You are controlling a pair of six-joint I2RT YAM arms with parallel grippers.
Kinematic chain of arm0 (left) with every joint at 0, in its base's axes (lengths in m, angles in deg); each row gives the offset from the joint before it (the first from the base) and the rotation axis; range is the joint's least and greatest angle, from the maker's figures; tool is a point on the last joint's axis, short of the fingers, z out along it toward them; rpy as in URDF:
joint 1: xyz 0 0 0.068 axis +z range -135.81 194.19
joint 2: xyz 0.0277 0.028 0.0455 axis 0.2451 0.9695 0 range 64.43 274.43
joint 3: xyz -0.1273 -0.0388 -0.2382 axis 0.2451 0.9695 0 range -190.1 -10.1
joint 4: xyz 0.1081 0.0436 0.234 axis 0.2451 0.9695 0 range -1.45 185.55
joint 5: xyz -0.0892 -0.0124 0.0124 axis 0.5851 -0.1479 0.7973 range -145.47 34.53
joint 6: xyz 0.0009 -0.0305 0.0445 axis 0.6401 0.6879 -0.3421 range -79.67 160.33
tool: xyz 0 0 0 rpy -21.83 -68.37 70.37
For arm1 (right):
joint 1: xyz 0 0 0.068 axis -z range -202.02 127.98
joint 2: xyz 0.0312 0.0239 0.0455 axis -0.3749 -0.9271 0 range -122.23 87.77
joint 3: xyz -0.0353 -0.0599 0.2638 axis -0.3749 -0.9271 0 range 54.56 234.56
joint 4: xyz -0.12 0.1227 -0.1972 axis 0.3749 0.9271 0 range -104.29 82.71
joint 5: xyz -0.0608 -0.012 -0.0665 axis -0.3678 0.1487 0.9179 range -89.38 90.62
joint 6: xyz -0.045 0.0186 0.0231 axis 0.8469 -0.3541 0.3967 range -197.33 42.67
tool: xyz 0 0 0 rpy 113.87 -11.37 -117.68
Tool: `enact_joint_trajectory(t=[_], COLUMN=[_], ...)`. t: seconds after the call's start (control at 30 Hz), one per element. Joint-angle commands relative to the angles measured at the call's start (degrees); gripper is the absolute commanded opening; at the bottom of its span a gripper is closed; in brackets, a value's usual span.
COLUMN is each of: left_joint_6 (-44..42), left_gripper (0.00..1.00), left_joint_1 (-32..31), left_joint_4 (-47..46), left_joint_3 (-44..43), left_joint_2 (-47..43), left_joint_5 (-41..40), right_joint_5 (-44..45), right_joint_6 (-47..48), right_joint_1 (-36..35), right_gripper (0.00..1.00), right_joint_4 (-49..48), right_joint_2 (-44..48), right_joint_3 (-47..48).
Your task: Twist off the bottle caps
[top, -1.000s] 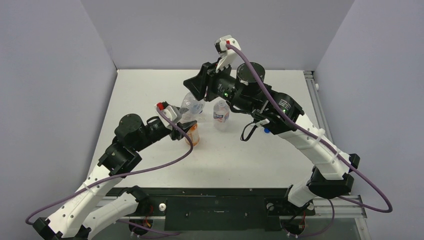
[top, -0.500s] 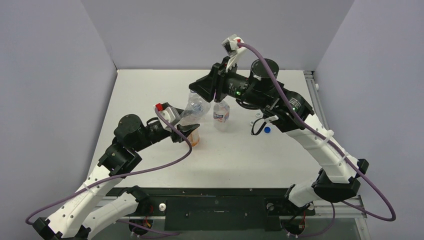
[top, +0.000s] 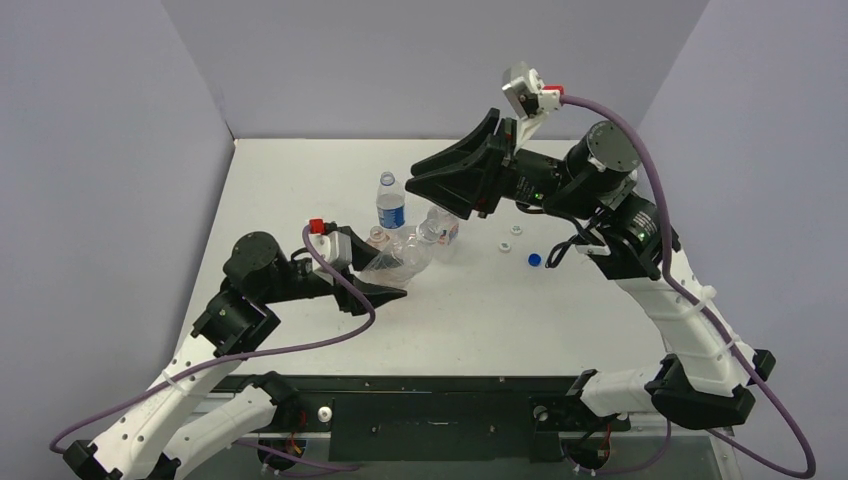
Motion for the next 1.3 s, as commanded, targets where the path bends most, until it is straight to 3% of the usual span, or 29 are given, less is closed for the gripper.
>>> enact_joint_trajectory(t=[0.0, 0.13, 0.4, 0.53, 0.67, 0.9, 1.1, 1.27], left_joint_6=[2.49, 2.58, 2.03, 1.69, 2.27, 2.47, 2.31, 2.36], left_gripper=[0.0, 0.0, 0.0, 0.0, 0.0, 0.0, 0.0, 0.0], left_joint_1=[0.12, 0.23, 0.34, 0.46, 0.56, 0.71, 0.82, 0.91], left_joint_4=[-0.94, -1.73, -1.26, -1.6, -2.39, -2.59, -2.66, -3.4], left_joint_3=[0.23, 0.81, 1.42, 1.62, 1.47, 1.8, 2.02, 2.56], left_joint_2=[-0.45, -1.31, -3.33, -3.77, -3.58, -3.67, -3.59, -3.43], left_joint_5=[3.97, 2.52, -1.12, -2.97, -3.44, -3.88, -4.26, -4.58], right_joint_5=[0.97, 7.53, 26.83, 34.12, 42.23, 45.55, 47.27, 48.9], right_joint_6=[2.55, 0.77, -6.92, -10.08, -11.78, -17.99, -20.47, -21.51], right_joint_1=[2.27, 9.12, 21.32, 22.98, 23.43, 23.64, 23.56, 23.69], right_gripper=[0.0, 0.0, 0.0, 0.0, 0.0, 0.01, 0.12, 0.32], right_joint_4=[-2.65, -0.86, 1.74, 1.09, -0.68, -8.1, -11.39, -12.15], right_joint_2=[2.33, 4.09, 10.5, 11.27, 9.31, 3.59, -0.96, -3.01], right_joint_3=[-0.48, -5.12, -32.97, -48.16, -57.07, -68.69, -72.37, -73.31])
